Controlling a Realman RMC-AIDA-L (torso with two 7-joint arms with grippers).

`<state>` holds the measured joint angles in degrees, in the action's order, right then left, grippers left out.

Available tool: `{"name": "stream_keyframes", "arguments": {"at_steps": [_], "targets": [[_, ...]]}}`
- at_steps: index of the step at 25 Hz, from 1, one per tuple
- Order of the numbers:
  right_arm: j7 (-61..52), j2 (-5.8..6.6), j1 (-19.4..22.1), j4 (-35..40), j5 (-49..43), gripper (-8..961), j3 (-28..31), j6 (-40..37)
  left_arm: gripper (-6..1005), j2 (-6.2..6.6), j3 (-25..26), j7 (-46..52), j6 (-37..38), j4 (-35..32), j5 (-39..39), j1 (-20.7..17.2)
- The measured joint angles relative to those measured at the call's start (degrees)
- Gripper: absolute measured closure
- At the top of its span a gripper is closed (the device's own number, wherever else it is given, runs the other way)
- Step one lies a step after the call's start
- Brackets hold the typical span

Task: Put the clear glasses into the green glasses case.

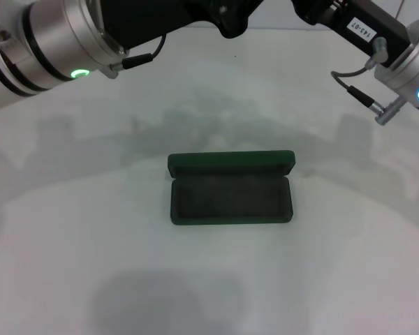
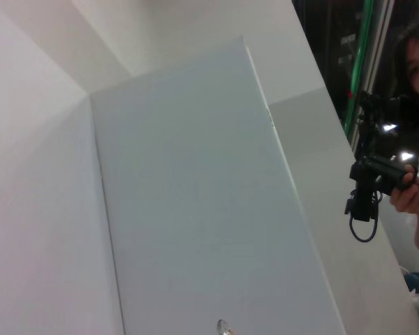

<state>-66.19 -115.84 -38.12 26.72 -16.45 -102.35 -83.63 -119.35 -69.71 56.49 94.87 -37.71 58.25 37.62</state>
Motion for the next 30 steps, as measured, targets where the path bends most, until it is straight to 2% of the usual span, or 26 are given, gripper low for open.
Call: {"name": "stream_keyframes", "arguments": {"at_steps": [30], "targets": [[0.51, -0.03, 0.54, -0.01, -1.78, 844, 0.21, 1.02, 972, 0.05, 0.02, 0.55, -0.93, 0.01, 0.86, -0.09]]}}
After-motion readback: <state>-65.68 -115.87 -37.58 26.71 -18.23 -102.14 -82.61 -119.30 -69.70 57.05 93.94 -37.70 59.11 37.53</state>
